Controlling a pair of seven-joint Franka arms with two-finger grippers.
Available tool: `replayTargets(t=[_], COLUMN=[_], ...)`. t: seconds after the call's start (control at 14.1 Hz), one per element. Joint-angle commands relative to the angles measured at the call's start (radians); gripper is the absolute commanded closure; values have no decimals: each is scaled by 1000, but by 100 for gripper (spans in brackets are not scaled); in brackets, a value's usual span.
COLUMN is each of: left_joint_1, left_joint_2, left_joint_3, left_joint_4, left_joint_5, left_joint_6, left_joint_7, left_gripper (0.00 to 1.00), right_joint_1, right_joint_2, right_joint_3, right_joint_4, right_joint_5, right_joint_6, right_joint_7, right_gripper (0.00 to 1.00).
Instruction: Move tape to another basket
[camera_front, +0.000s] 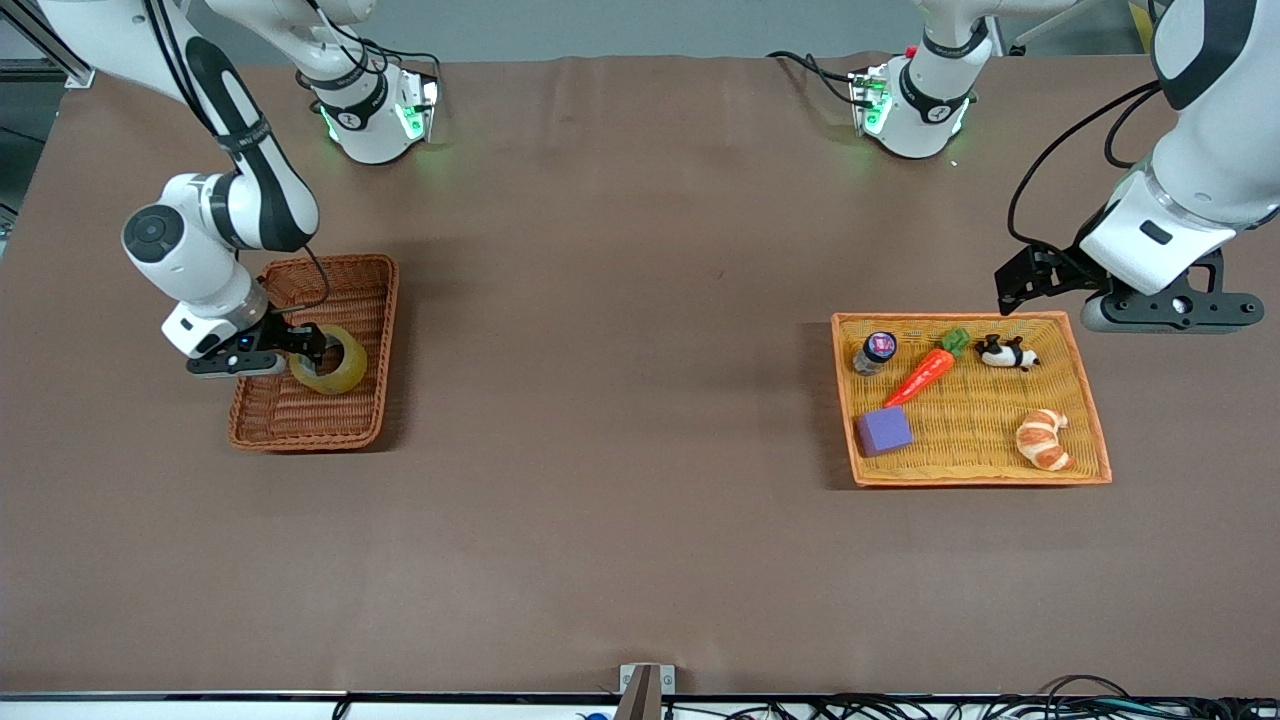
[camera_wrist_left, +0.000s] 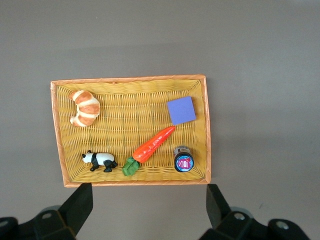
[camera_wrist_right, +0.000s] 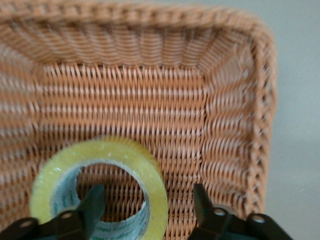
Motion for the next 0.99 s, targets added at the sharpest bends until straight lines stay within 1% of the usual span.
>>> replayTargets(t=[0.0,0.14,0.35,0.49,0.57,0.71,0.78,0.92], left_joint_1=[9,9,12,33,33,32,32,32], left_joint_2=[-11,-8,-5,-4,-4,-5,-5,-4], left_joint_3=[-3,-3,7,9,9,7,6,6], left_joint_4=[-5,-4,-1,5,4,4,4,4], left_joint_5=[-12,-11,-3,-5,-5,-8,-8,-5], left_joint_6=[-1,-1,7,8,7,5,5,7], left_joint_7=[27,27,39,56,56,56,56,56], left_gripper=[0,0,0,0,0,0,0,0], right_joint_1=[-3,-2,12,23,23,24,24,24], right_joint_2=[-146,-171,-165,-168,-171,-172,-172,-175], right_joint_3=[6,10,13,14,20,20,20,20], right_joint_4=[21,148,421,512,552,670,727,807], right_joint_5=[-10,-6,7,12,26,70,72,72], right_joint_6=[-108,-293,-658,-771,-832,-979,-1048,-1154], right_joint_7=[4,14,79,100,102,108,108,110], right_gripper=[0,0,0,0,0,0,0,0])
